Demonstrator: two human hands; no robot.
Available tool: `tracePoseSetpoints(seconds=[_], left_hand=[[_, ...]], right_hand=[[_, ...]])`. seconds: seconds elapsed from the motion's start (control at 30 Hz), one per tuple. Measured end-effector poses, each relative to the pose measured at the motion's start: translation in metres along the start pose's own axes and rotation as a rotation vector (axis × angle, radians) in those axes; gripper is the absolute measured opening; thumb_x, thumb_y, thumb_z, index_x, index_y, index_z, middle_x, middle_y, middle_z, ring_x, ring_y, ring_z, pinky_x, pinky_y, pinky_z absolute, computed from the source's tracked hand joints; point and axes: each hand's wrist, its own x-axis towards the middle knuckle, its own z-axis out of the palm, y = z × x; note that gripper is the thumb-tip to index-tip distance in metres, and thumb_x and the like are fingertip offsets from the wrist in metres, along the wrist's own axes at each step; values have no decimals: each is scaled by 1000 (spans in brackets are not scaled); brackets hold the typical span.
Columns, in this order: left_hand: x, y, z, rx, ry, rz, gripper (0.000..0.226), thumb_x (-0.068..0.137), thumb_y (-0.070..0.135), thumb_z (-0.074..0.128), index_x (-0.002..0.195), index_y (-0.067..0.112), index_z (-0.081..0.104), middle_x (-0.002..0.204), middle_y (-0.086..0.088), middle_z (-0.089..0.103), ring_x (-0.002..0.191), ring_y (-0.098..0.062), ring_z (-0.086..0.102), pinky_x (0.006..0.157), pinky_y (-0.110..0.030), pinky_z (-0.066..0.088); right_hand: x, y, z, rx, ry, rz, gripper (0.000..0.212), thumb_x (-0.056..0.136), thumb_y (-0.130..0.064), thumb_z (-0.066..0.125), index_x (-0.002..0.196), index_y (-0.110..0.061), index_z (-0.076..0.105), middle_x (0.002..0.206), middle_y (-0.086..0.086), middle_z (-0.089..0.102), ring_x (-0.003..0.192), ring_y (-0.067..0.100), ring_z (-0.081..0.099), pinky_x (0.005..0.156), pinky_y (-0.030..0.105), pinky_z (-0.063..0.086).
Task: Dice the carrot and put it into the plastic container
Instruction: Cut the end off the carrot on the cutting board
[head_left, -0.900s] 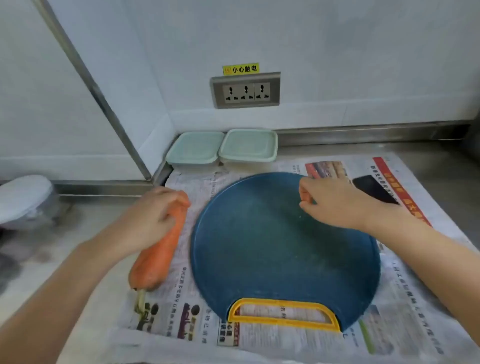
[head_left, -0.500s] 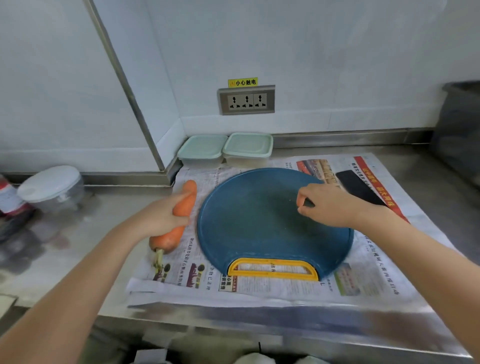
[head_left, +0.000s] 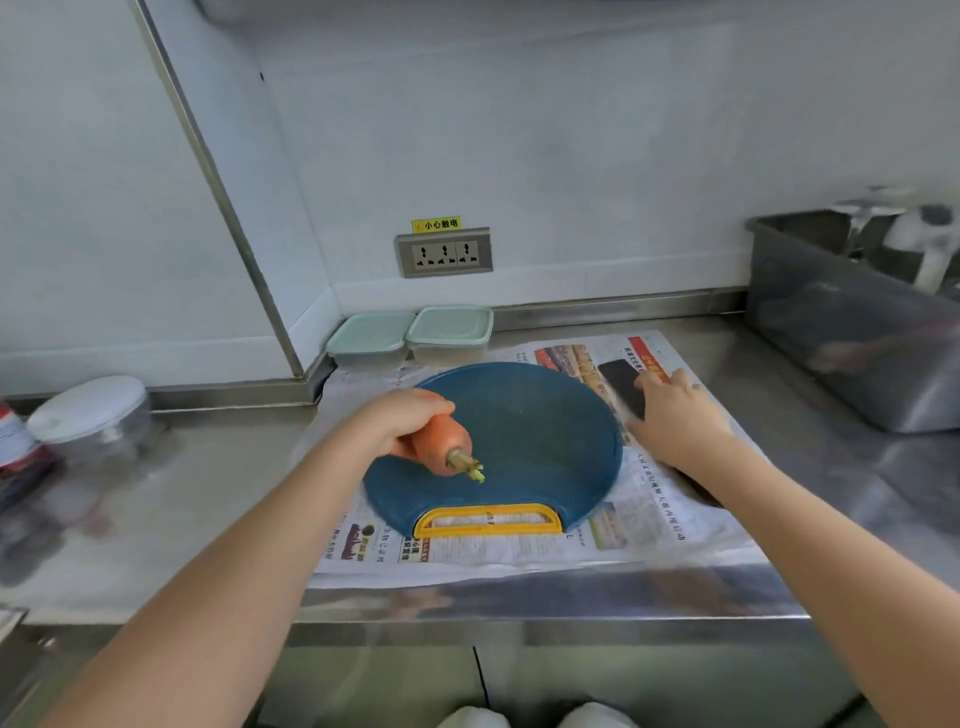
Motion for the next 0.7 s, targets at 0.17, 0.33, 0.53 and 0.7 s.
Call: tracePoseSetpoints(seconds=[0.17,0.33,0.53,0.7], left_hand=[[2,9,23,136,45,-105,59,97,37,52,146,13,32,151,-12,27,124,-34,47,70,-36,58],[-13,19,22,600,51,-150,71,97,57,29,148,8,26,111,-17,55,83,-26,61,73,-31,55],[-30,24,17,1245,126,225,79,81,77,36,124,14,58,126,-7,57,111,-24,54,90,-33,43],[-33,-5,31,817,-30,594,62,81,53,65,135,29,46,120,7,54,104,-8,55,84,-23,46]], right_hand=[[-13,18,9,-47,-62,108,53,96,-36,47,143,-18,29,131,18,36,113,36,49,83,39,48],[-8,21,15,18,-53,62,39,97,-13,41,135,-11,35,121,18,53,101,33,58,72,36,46],[0,13,18,21,-44,49,46,97,-10,40,140,-10,26,126,21,52,111,36,54,82,40,49],[1,11,25,108,15,69,49,96,-8,45,140,-12,25,119,22,50,93,31,55,70,37,53]])
